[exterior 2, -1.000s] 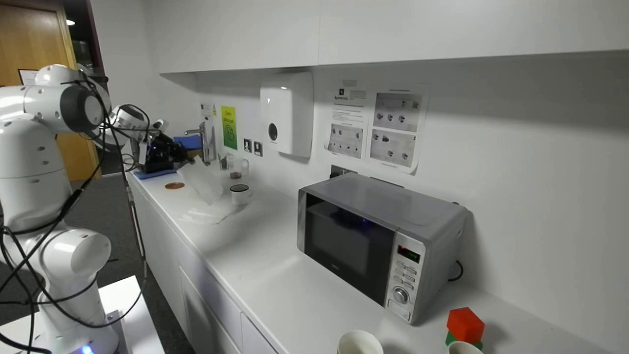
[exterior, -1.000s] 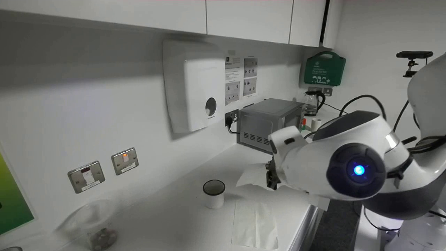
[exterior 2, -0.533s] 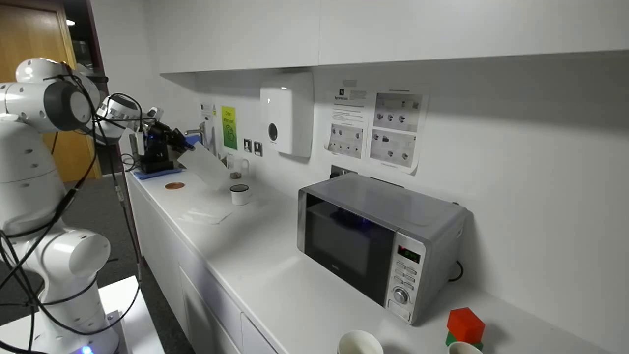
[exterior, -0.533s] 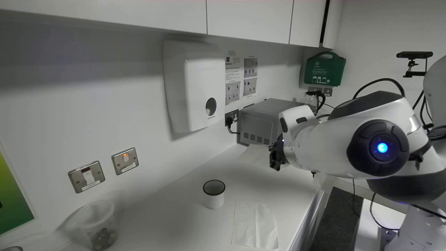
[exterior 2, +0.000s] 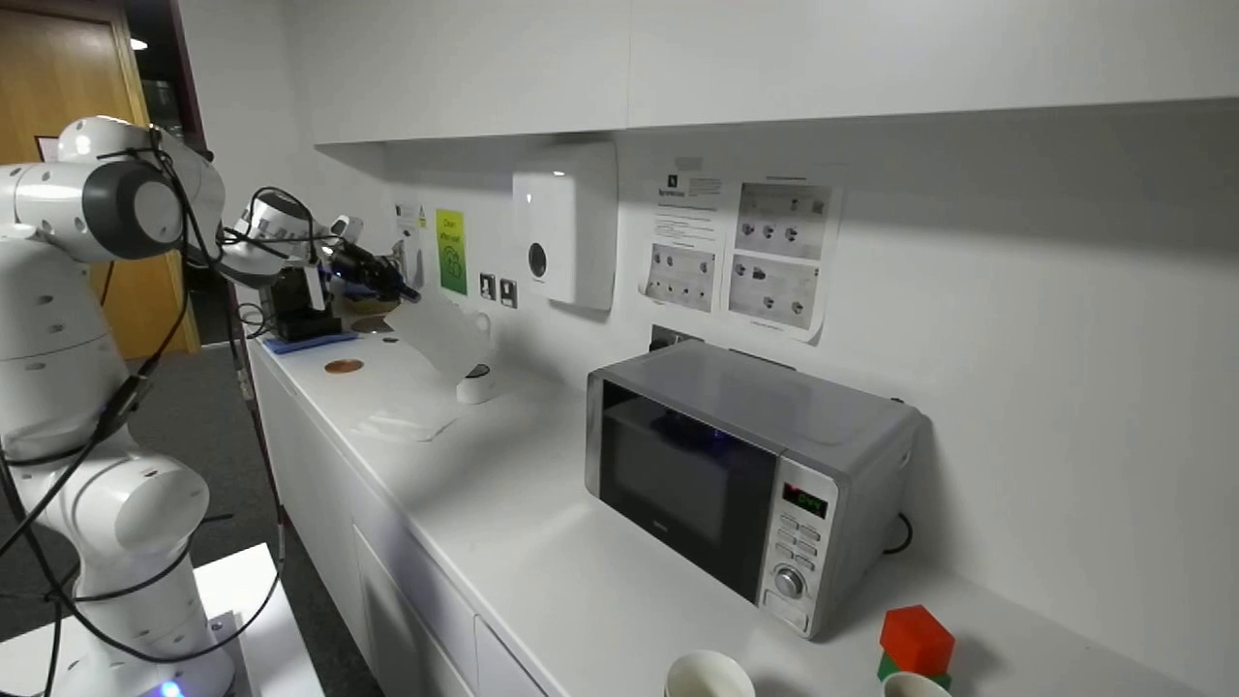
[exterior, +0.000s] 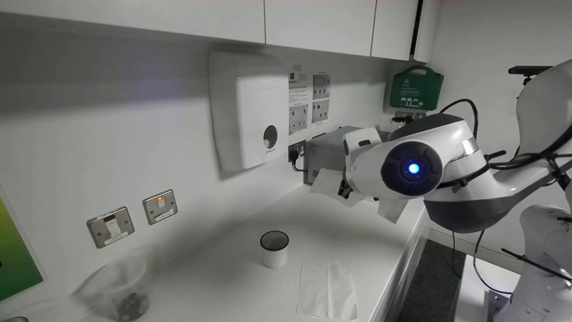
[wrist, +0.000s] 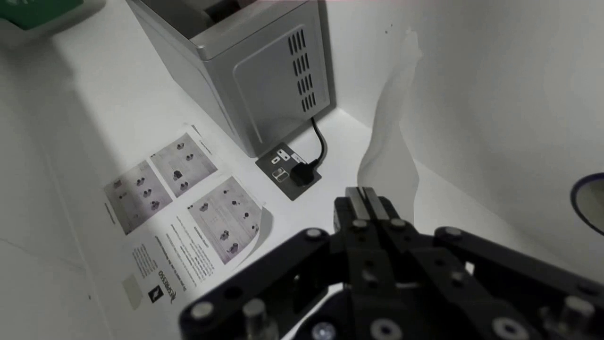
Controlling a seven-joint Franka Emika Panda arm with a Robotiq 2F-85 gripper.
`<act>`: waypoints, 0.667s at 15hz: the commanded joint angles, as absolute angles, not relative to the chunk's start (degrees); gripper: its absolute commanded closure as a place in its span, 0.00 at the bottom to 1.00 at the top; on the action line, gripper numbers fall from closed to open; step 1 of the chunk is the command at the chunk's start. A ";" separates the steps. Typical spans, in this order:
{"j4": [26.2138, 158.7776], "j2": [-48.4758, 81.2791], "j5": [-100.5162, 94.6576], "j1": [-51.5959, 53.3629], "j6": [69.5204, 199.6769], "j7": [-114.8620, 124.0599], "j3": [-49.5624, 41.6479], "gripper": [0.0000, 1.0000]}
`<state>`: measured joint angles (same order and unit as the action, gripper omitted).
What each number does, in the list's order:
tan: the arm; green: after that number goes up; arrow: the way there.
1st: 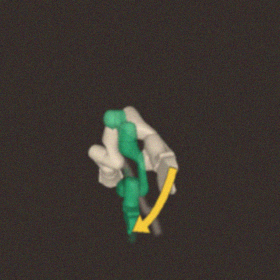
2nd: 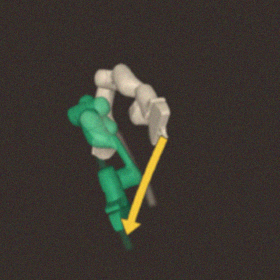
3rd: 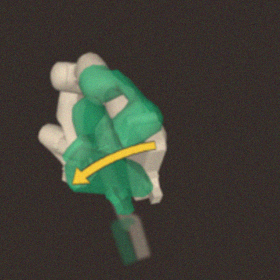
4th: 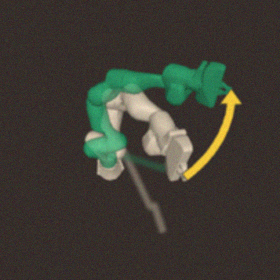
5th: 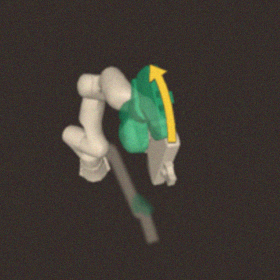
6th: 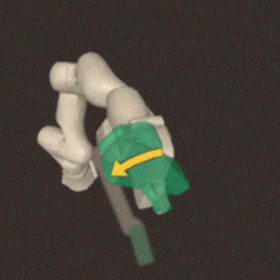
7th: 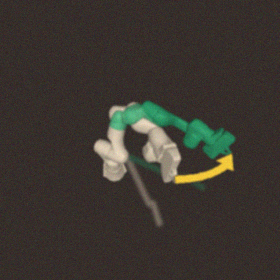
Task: Separate the napkins on the counter
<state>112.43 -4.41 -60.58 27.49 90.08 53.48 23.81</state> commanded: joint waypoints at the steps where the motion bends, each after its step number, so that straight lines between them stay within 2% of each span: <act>1: 114.80 -5.87 -62.03 24.66 89.28 52.79 23.39 1.00; 10: 120.94 -3.45 -61.47 20.67 89.78 53.10 20.64 1.00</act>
